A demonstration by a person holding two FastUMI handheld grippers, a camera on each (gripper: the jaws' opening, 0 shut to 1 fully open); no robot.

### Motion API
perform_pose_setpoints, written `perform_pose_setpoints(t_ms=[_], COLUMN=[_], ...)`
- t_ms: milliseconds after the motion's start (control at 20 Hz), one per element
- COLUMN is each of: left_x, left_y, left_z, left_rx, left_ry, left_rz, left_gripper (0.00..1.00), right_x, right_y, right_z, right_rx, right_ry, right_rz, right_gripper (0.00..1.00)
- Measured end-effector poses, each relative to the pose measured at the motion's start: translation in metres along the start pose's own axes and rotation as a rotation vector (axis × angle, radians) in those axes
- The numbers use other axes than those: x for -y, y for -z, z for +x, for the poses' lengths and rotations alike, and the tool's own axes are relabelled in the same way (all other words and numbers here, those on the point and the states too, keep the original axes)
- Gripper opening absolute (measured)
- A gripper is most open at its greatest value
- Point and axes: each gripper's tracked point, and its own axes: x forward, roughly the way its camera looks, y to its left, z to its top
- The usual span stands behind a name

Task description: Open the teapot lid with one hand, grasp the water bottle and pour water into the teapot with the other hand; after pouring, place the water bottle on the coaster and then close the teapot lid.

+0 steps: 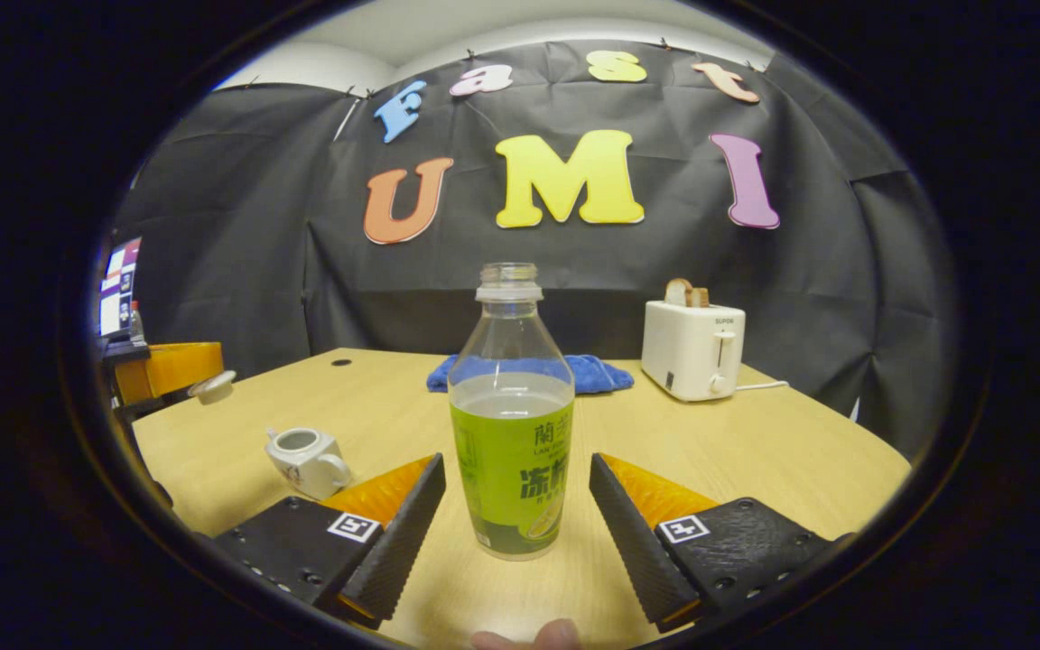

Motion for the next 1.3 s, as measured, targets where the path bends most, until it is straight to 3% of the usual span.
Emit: perform_pose_setpoints(t_ms=[100,300,450,1050,1300], left_x=[-0.002,-0.009,-0.011,-0.039,-0.05], left_y=[0.002,0.003,0.006,0.001,0.003], left_z=[-0.001,-0.002,-0.001,-0.001,0.0], left_rx=[-0.001,-0.003,-0.008,0.023,0.022], left_ry=[0.003,0.0,0.009,0.013,0.004], left_rz=[-0.011,-0.018,-0.015,-0.027,-0.022], left_gripper=[0.02,0.03,0.03,0.02,0.02], right_x=[-0.005,-0.006,-0.015,-0.051,-0.064], right_y=[0.001,-0.005,-0.012,-0.038,-0.029], right_z=[0.007,0.012,0.007,0.035,0.044], right_rx=[-0.003,0.015,0.009,0.015,0.037], right_ry=[-0.001,0.013,0.004,-0.023,-0.039], right_rz=[0.016,0.01,-0.07,-0.873,-1.112], right_gripper=[0.97,0.74,0.72,0.68,0.69])
